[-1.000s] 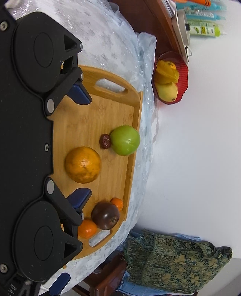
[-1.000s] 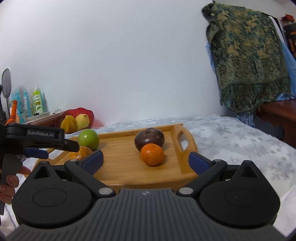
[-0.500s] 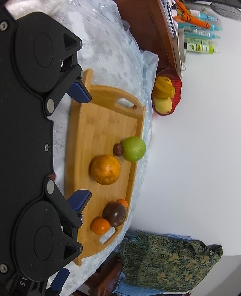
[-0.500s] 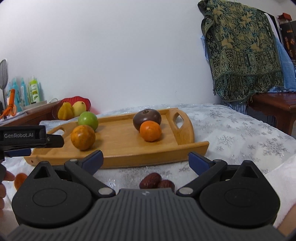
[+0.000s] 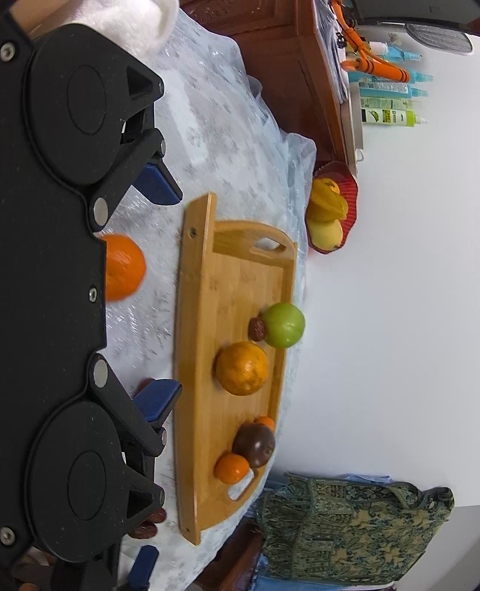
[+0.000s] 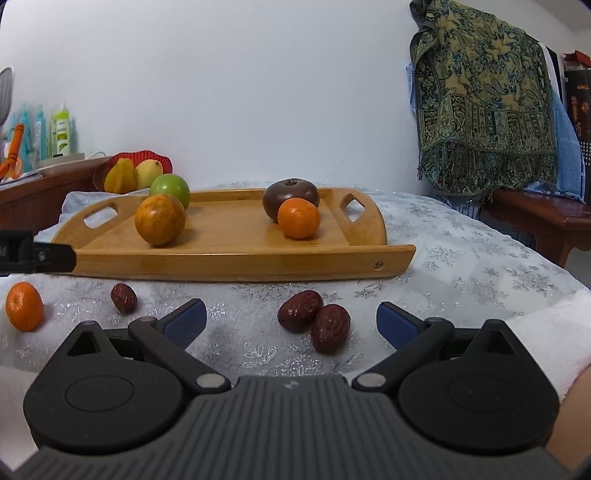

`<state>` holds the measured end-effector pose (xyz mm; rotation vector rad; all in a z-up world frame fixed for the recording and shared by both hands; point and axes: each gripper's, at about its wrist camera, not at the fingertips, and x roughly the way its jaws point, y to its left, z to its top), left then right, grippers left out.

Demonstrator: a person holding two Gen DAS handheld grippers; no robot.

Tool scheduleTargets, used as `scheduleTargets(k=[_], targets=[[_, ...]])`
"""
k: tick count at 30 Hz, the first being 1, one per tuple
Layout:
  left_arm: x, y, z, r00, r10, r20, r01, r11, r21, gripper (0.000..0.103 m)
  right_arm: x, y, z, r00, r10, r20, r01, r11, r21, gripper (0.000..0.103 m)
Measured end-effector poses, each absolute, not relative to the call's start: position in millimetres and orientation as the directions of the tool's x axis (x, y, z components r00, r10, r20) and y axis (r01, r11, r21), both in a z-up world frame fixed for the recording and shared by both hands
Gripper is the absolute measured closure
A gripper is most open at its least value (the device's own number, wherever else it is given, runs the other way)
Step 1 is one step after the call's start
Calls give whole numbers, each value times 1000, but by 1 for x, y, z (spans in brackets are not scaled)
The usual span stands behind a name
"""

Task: Organize fruits
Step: 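Withdraw both tools from the tray toward the remaining fruit on the sheet, then grasp a mandarin with the left tool while the right tool grasps a red date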

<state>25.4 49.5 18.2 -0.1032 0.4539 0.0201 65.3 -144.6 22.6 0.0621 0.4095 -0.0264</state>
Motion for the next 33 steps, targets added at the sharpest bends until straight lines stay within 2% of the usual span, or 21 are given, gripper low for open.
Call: scheduleTargets(k=[13, 15, 17, 18, 20, 23, 26, 28, 30, 33], targets=[[11, 50, 8, 881, -24, -473, -18, 996, -84, 10, 62, -142, 20, 905, -2, -426, 25, 999, 47, 0], [10, 52, 7, 879, -24, -477, -21, 996, -90, 14, 60, -139, 20, 903, 2, -429, 16, 999, 40, 1], [10, 53, 6, 872, -27, -488, -24, 995, -97, 22, 59, -137, 20, 902, 5, -432, 10, 999, 32, 3], [10, 54, 5, 869, -29, -494, -26, 994, -104, 24, 58, -136, 20, 902, 5, -432, 9, 1000, 29, 5], [11, 55, 3, 862, -34, -506, -30, 993, -117, 37, 56, -136, 20, 903, 3, -430, 10, 1000, 27, 9], [13, 55, 1, 859, -29, -512, -37, 992, -117, 45, 53, -138, 22, 905, -5, -425, 20, 999, 31, 16], [13, 55, 0, 860, -23, -510, -40, 993, -112, 51, 51, -141, 22, 906, -16, -422, 36, 998, 41, 23], [13, 55, 0, 859, -19, -511, -44, 993, -111, 52, 50, -142, 23, 908, -22, -419, 48, 998, 52, 29], [13, 55, 0, 859, -14, -511, -46, 993, -105, 54, 48, -144, 24, 912, -30, -409, 62, 996, 66, 39], [13, 54, -1, 859, 2, -513, -56, 994, -90, 60, 46, -146, 24, 916, -52, -399, 86, 994, 66, 44]])
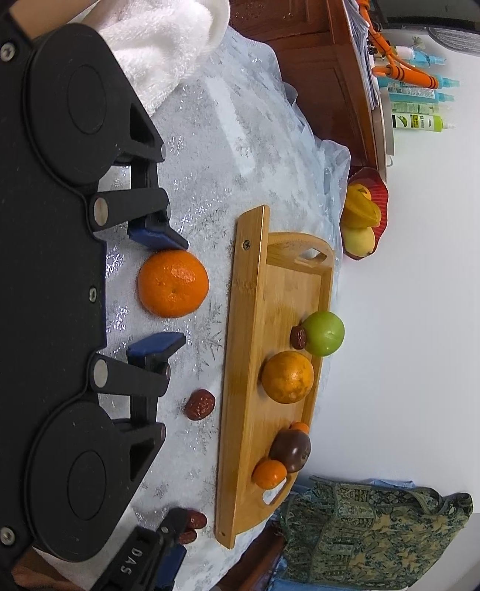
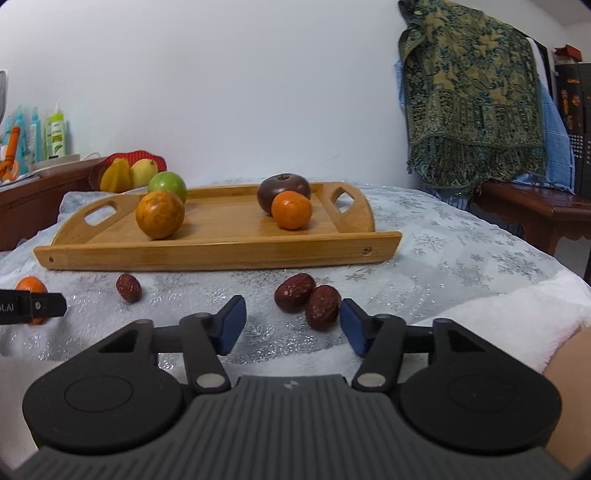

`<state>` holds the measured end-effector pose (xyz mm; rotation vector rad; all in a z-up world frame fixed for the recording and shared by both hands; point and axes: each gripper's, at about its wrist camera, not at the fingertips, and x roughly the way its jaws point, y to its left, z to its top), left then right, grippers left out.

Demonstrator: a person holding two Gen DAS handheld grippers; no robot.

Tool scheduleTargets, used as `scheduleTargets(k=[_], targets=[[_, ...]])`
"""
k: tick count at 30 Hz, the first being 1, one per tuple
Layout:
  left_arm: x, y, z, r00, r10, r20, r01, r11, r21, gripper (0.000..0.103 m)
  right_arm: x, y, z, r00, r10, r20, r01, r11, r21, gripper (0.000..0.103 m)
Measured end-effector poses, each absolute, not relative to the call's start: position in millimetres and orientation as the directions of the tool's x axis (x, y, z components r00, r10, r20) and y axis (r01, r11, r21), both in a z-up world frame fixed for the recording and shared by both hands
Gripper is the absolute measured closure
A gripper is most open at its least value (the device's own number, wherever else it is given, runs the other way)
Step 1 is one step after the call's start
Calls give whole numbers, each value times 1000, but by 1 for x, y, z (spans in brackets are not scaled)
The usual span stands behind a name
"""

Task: Organize fruits
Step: 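Grasp a mandarin with the left tool while the right tool grasps a red date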

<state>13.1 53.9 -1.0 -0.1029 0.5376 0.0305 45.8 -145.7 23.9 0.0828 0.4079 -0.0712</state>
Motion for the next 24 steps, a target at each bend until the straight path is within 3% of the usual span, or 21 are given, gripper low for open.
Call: scheduleTargets(k=[5, 8, 12, 24], targets=[[14, 55, -1, 858, 15, -514, -67, 994, -82, 66, 45, -148, 25, 919, -114, -376, 140, 989, 44, 55], [14, 55, -2, 858, 18, -514, -70, 994, -81, 67, 45, -151, 26, 913, -165, -374, 190, 981, 32, 66], [15, 54, -3, 858, 24, -514, -70, 995, -70, 67, 48, -155, 24, 897, -195, -396, 224, 974, 26, 72], [17, 47, -6, 861, 46, -506, -72, 997, -32, 66, 66, -157, 20, 888, -176, -426, 209, 977, 32, 73]])
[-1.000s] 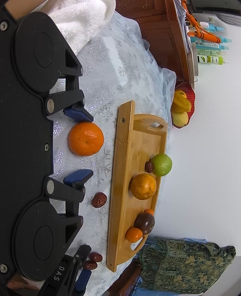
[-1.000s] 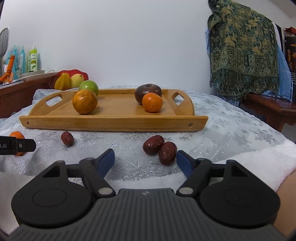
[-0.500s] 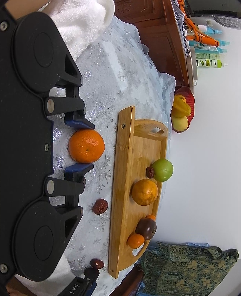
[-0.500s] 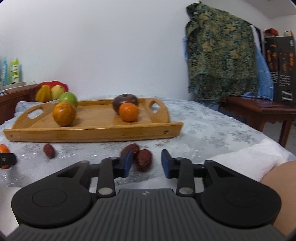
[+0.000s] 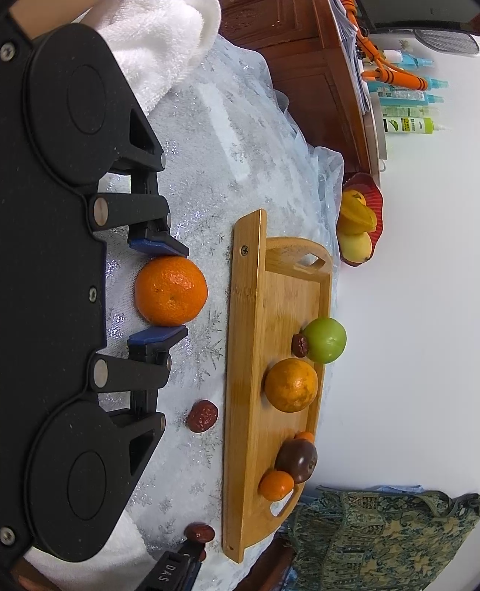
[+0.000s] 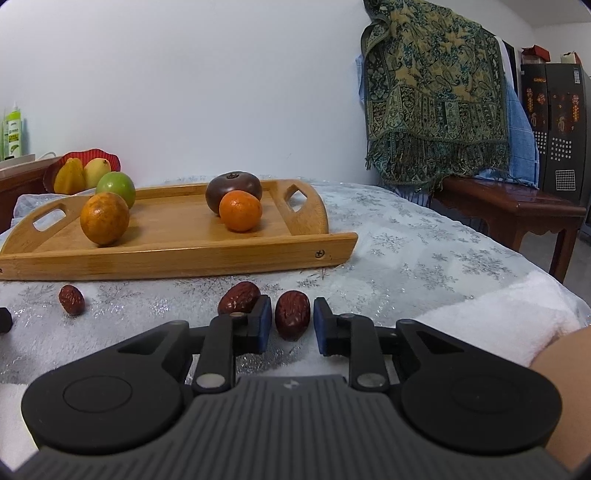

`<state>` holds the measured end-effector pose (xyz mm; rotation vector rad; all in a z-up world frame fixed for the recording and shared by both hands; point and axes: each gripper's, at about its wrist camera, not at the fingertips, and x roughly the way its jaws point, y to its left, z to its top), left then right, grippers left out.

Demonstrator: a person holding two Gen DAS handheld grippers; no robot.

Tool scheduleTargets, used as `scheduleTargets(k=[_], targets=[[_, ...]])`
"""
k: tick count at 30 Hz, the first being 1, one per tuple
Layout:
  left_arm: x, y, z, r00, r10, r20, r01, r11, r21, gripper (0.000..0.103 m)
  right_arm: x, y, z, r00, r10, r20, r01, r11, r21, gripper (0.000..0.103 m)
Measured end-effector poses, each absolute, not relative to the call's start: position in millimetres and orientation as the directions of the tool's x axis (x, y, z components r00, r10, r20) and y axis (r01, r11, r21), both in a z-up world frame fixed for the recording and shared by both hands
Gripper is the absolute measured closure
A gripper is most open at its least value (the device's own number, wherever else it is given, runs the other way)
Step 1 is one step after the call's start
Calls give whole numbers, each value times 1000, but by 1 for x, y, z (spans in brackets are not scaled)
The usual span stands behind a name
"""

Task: Organize fruits
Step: 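Grasp a mandarin with the left tool while the right tool grasps a red date, then carry the mandarin and red date over the bamboo tray with both tools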

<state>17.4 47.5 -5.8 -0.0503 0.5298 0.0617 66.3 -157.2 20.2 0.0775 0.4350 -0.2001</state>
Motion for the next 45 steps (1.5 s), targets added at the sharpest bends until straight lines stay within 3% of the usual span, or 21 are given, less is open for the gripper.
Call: scheduleTargets(k=[5, 9, 24, 36, 45], targets=[[19, 46, -6, 864, 46, -502, -70, 997, -29, 66, 68, -158, 21, 887, -168, -430, 208, 977, 49, 73], [18, 48, -4, 870, 63, -490, -95, 995, -41, 68, 67, -161, 23, 887, -152, -436, 204, 976, 74, 80], [48, 52, 40, 914, 53, -402, -79, 996, -50, 68, 82, -175, 53, 926, -98, -364, 146, 983, 108, 80], [128, 62, 59, 876, -20, -481, -34, 994, -102, 68, 155, -209, 80, 936, -36, -350, 79, 991, 109, 80], [173, 62, 48, 833, -29, -552, -43, 992, -117, 68, 190, -212, 64, 906, 37, -421, 18, 992, 126, 79]])
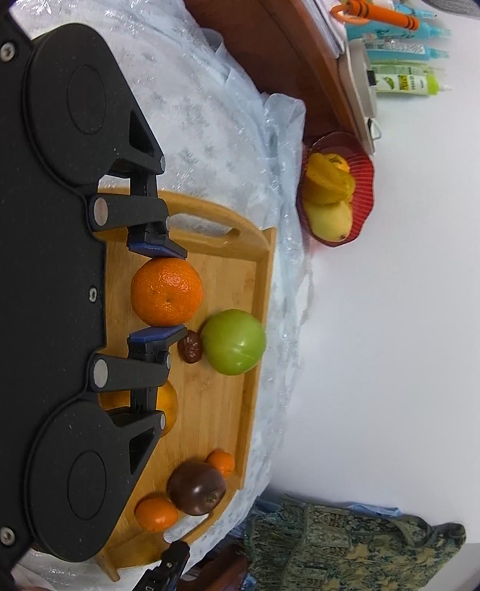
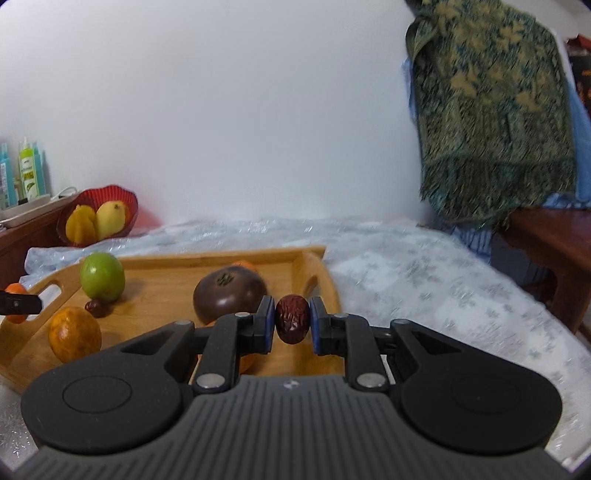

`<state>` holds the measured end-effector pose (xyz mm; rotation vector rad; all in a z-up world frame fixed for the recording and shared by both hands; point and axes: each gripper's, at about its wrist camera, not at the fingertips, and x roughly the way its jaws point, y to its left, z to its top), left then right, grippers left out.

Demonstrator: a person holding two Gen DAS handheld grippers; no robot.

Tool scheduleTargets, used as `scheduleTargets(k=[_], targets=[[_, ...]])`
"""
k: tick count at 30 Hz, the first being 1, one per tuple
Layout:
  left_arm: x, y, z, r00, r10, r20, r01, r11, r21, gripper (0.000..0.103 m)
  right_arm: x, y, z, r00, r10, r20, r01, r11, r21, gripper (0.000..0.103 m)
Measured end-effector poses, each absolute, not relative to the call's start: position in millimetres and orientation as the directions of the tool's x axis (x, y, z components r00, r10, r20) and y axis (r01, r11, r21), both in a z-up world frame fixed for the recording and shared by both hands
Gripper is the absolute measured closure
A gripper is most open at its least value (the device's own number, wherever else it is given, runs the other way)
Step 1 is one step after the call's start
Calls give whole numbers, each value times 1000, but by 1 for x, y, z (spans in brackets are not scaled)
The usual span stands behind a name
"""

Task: Organize fruits
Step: 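Carry the mandarin and red date over the bamboo tray with both tools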

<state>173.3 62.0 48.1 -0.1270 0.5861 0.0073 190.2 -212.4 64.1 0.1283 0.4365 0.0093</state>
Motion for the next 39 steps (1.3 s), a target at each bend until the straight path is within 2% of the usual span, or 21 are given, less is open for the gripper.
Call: scheduleTargets(k=[11, 39], targets=[[183, 58, 38, 817, -24, -576, -45, 993, -105, 68, 207, -210, 53, 876, 48, -479, 42, 984, 176, 79], [188, 50, 29, 795, -37, -606, -21, 996, -89, 68, 213, -213, 49, 864, 51, -502, 60, 977, 203, 78]])
